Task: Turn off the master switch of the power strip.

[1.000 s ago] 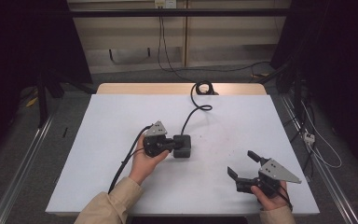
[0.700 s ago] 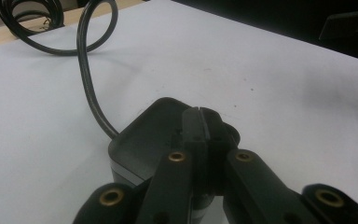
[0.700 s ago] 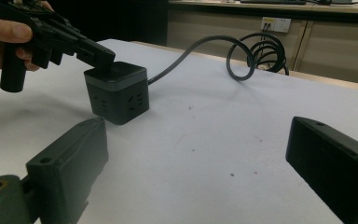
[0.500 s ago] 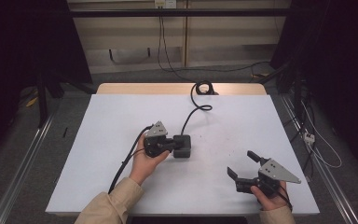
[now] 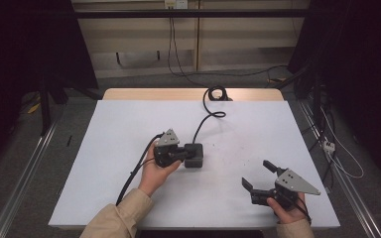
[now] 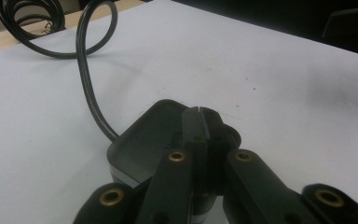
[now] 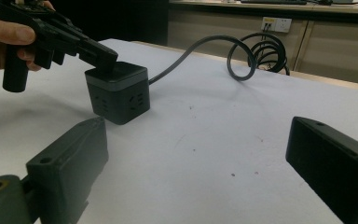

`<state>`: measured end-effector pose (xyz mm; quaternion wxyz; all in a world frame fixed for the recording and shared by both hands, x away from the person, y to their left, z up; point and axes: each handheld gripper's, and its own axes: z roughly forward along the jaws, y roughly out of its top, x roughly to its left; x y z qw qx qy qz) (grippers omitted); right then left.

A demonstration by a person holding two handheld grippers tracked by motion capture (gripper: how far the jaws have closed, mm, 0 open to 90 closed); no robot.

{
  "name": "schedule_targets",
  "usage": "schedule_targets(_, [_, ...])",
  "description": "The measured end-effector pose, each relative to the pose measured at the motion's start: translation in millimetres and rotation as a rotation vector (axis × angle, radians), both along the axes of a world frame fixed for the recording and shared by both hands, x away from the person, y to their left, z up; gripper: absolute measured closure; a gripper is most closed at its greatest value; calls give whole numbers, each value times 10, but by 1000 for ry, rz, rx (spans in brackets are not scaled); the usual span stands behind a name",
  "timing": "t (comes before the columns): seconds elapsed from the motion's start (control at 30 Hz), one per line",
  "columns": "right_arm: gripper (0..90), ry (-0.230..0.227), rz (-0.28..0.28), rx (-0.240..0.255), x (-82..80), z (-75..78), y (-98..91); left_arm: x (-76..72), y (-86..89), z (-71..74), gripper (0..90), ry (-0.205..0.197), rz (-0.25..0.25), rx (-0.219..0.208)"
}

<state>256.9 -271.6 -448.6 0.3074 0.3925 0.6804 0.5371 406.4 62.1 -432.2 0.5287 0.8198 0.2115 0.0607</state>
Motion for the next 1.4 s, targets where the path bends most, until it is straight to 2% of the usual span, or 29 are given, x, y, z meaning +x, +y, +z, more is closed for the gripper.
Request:
schedule_targets(0.2, [53,0,0,0,-1,-3,6,5,-2,-11,900,-2,-1,-8])
schedule_targets(0.67, [53,-2,2,-2,-8,-4,5,-6,-8,-8,900,-25,-3,8])
schedule_targets(0.83, [53,-3,4,-3,-9,-4,12,-5,-8,-12,900,-18,0,1])
schedule_targets(1.4, [53,-3,3,-3,-15,-2,9,-24,-11,-17,900,-36,3,5])
